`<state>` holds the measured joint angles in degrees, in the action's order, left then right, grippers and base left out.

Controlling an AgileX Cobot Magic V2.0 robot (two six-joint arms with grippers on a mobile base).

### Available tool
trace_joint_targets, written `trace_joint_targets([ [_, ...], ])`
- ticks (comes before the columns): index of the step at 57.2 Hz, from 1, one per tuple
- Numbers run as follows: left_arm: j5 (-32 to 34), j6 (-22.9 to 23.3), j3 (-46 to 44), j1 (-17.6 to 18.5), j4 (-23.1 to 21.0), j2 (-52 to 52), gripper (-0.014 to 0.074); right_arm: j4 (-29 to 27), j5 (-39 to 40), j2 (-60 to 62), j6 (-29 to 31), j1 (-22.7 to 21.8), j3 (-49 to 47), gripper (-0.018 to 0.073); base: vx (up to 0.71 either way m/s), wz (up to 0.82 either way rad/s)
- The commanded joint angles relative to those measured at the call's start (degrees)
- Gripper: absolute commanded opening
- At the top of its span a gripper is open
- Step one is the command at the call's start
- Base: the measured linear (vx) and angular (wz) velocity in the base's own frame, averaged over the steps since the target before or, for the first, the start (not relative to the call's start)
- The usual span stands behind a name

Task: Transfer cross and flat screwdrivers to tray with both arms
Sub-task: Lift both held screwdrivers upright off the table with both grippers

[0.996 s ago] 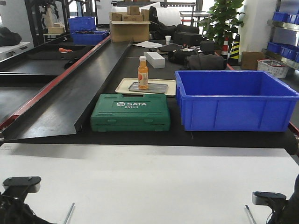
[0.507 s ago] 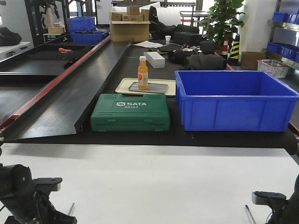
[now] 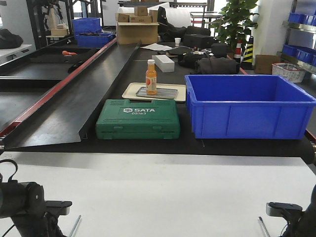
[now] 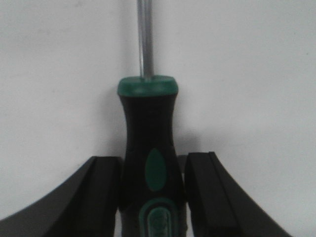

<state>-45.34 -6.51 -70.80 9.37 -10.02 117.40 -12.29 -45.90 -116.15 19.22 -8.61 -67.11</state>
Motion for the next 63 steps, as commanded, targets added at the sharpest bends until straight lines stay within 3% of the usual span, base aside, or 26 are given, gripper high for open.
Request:
trace_joint_targets([
  [1,0.8,0.6,-0.3,1.4,-1.9,0.4,0.0349,-1.5,0.5,1.2,0.3,-0.2,-0.3,-0.0009,0.00,0.00],
  [17,0.1,0.5,-0.3,3.7,5.0,0.3,-0.0010,-1.7,0.5,1.2,0.3,-0.2,-0.3,-0.0009,0.00,0.00],
  [39,2.9,0.5,-0.3,4.0,5.9,-3.0,-0.0003,-2.3,0.9,2.3,0.2,-0.2,-0.3,-0.0009,0.00,0.00],
  [63,7.6,0.5,-0.3,4.0,5.8,-19.3,-0.0003,-8.6,2.8,16.0,0.7,-0.2,-0.3,-0.0009,0.00,0.00],
])
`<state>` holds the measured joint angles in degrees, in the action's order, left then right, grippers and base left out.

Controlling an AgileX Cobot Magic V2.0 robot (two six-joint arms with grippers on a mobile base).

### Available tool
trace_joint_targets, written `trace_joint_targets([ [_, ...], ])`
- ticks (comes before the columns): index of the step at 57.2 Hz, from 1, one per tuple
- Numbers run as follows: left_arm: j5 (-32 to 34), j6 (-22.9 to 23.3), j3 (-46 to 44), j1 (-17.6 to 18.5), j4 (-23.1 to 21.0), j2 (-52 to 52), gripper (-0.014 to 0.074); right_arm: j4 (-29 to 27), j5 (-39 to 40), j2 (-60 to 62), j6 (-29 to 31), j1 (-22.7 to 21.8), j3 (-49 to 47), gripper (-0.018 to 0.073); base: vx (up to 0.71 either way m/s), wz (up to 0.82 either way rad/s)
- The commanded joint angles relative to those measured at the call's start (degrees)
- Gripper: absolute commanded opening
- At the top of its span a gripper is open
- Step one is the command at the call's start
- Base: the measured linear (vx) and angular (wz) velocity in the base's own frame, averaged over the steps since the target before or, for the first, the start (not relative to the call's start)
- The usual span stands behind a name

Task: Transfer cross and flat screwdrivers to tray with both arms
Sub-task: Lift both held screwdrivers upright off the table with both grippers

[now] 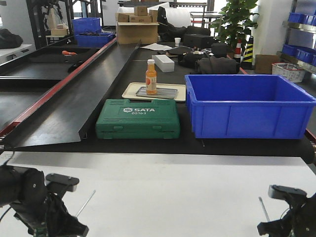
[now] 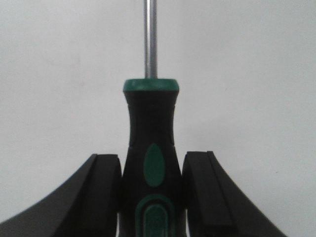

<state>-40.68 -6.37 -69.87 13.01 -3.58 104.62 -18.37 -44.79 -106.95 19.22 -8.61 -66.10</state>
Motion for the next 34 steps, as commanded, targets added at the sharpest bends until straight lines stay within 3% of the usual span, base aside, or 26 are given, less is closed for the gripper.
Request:
trace_joint_targets([
  [1,3.3,0.3,-1.3,0.3,-0.7,-7.2,-0.0003,-2.9,2.0,8.0,0.8,-0.2,-1.3,-0.0009,0.00,0.00],
  [12,7.6,0.4,-1.3,0.3,-1.5,-16.1,-0.0003,-6.9,5.8,19.3,3.2,-0.2,-1.3,-0.0009,0.00,0.00],
  [24,17.2,0.4,0.4,0.3,-4.1,-25.4,-0.0001,-17.5,16.2,34.9,16.0,-0.2,1.9,-0.0009,0.00,0.00],
  [34,27.3,0.3,6.9,0.3,-4.2,-32.5,-0.0001,-31.2,25.7,45.5,28.7,-0.2,8.6,-0.0009,0.00,0.00],
])
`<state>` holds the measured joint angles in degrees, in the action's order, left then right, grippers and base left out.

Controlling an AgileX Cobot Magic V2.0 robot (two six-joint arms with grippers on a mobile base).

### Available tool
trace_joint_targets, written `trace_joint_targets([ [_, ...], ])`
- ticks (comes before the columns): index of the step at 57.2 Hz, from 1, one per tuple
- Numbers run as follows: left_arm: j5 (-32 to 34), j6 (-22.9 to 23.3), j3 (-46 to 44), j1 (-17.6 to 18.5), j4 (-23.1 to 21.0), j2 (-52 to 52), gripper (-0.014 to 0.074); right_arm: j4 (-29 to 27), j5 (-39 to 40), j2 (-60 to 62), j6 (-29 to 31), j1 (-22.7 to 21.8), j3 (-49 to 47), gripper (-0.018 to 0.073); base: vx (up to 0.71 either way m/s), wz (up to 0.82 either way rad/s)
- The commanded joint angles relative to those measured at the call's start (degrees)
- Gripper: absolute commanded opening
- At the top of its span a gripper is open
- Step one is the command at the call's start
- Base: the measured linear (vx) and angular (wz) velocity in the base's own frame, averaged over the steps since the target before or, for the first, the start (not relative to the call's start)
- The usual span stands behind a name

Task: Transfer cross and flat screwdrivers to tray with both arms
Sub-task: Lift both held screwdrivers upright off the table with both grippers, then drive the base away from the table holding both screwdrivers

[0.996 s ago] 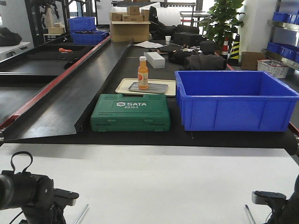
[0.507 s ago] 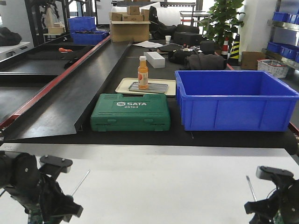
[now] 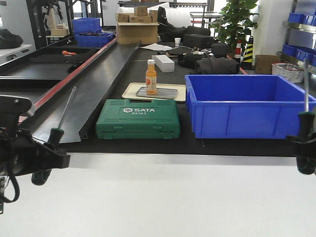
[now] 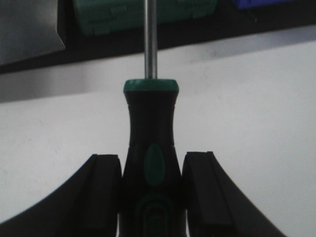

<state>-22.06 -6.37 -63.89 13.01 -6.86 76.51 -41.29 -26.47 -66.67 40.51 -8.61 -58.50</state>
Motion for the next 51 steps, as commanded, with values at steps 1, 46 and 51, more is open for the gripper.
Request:
trace_joint_targets([
  [1,9.5,0.3,1.8,0.3,-0.9,-4.9,-0.0001,-9.2,7.9,5.9,8.6,-0.2,1.5,-0.0009,0.00,0.00],
  [46,13.3,0.2,13.2,0.3,-0.8,-31.4,-0.0001,-37.7,6.0,26.4,36.1,-0.2,11.3,-0.0009,0.00,0.00],
  [51,13.7,0.1,13.2,0.3,-0.7,-32.4,-0.0001,-37.7,6.2,26.4,36.1,-0.2,11.3,-0.0009,0.00,0.00],
])
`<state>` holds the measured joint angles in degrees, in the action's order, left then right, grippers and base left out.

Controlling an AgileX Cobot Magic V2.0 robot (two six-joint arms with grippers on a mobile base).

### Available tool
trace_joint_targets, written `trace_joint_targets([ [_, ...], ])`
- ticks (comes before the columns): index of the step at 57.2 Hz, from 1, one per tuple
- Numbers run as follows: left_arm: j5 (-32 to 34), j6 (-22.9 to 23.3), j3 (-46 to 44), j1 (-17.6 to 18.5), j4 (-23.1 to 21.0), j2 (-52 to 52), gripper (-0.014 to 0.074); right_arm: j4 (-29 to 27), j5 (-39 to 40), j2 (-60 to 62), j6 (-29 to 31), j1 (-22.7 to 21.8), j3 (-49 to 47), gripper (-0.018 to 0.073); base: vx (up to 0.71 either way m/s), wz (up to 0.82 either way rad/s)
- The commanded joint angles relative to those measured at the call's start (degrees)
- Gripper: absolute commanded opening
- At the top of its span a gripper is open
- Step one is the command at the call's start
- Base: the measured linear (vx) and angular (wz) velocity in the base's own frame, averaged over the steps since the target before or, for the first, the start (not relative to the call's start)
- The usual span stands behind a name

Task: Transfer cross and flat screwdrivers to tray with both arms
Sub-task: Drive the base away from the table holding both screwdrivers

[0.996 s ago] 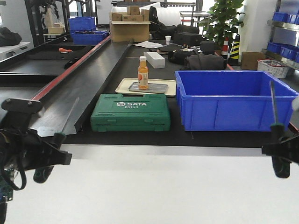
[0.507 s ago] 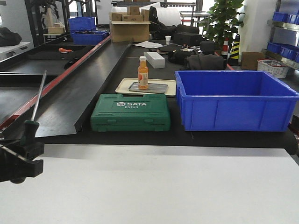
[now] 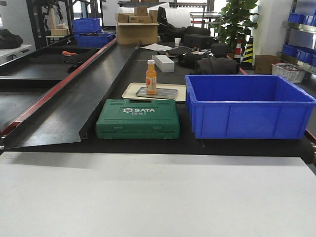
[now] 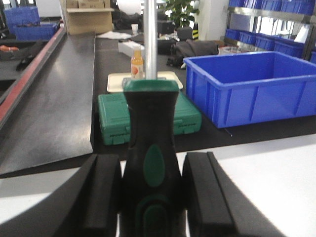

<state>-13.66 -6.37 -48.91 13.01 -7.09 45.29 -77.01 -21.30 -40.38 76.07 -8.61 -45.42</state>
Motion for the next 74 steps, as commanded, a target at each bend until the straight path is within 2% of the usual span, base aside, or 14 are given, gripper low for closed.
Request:
trace_joint_targets([
  [1,5.4,0.1,-1.8,0.3,-0.5,-1.2,-0.0001,-2.0,1.0,0.1,0.4,-0.2,-1.8,-0.0009,0.00,0.00],
  [13,5.0,0.1,-1.8,0.3,-0.5,-1.2,-0.0001,-3.5,1.1,0.1,0.4,-0.2,-1.8,-0.0008,0.00,0.00],
  [74,5.1,0.1,-1.8,0.3,-0.5,-1.2,-0.0001,-3.5,1.3,0.1,0.4,-0.2,-1.8,-0.0008,0.00,0.00],
])
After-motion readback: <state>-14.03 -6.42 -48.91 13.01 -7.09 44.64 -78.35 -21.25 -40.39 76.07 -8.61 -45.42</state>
